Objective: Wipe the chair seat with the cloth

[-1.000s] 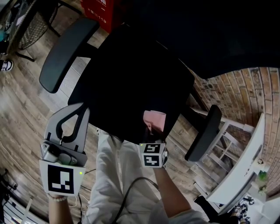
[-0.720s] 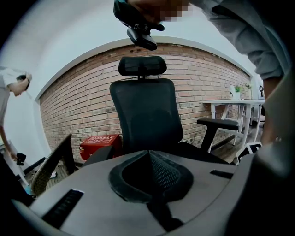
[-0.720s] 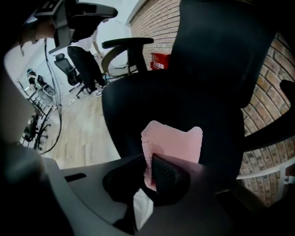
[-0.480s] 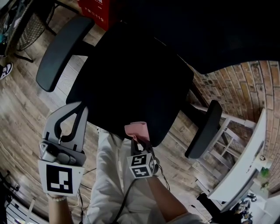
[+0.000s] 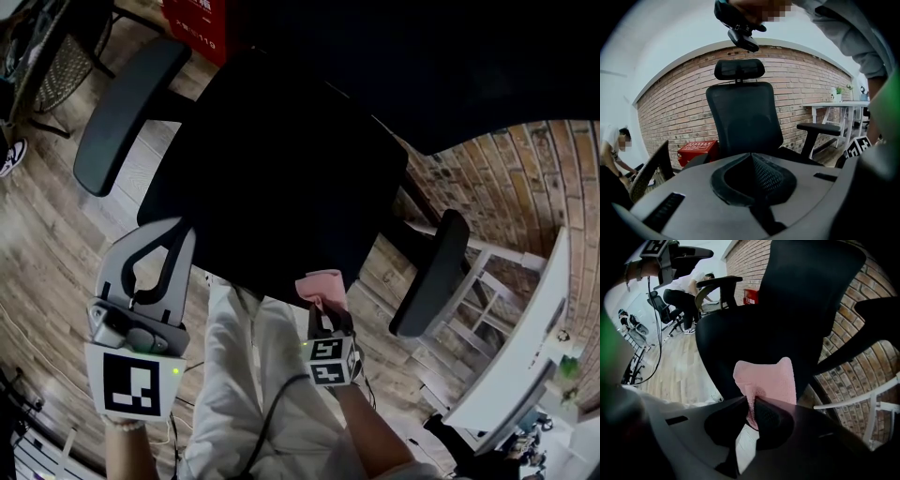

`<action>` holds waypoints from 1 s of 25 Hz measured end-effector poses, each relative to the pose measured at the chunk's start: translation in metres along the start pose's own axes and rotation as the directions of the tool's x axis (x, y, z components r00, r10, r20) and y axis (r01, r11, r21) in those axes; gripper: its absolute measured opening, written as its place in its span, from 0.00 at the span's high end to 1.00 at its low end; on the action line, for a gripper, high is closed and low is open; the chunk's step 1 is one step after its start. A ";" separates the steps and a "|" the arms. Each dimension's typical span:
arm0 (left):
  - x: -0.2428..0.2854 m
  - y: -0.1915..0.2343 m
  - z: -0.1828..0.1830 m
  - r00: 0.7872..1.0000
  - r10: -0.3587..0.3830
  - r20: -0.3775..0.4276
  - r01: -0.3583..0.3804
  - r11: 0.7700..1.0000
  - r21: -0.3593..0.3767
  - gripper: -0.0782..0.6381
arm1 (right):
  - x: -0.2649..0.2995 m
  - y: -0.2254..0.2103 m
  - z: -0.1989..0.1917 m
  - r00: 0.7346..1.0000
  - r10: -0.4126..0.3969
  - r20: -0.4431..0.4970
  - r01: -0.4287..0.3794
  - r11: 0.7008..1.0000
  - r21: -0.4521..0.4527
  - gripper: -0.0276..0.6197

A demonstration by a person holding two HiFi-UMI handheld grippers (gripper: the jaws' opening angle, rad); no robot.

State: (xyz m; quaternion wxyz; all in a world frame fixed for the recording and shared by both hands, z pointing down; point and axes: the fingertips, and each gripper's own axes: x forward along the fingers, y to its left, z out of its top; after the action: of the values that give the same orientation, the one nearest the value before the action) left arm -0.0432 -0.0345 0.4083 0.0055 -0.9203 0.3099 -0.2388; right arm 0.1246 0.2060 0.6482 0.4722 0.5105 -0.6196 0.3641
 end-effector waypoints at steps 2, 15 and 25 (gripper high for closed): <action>0.000 -0.002 0.007 1.000 0.002 0.012 -0.002 1.000 0.013 0.87 | -0.003 -0.010 -0.001 1.000 -0.013 0.011 0.013 1.000 0.025 0.87; -0.045 0.004 0.099 0.996 0.062 0.064 -0.064 0.998 0.026 0.87 | -0.101 0.010 0.112 0.952 0.136 0.273 -0.125 0.991 -0.056 0.87; -0.110 0.015 0.195 0.987 0.102 0.125 -0.113 0.990 0.080 0.87 | -0.240 -0.016 0.225 0.845 0.137 0.517 -0.093 0.990 -0.109 0.87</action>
State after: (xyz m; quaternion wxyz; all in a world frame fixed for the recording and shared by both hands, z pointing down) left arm -0.0416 -0.0102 0.1855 0.0769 -0.9138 0.3476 -0.1953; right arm 0.1000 0.0615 0.3530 0.2834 0.5328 -0.7680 0.2142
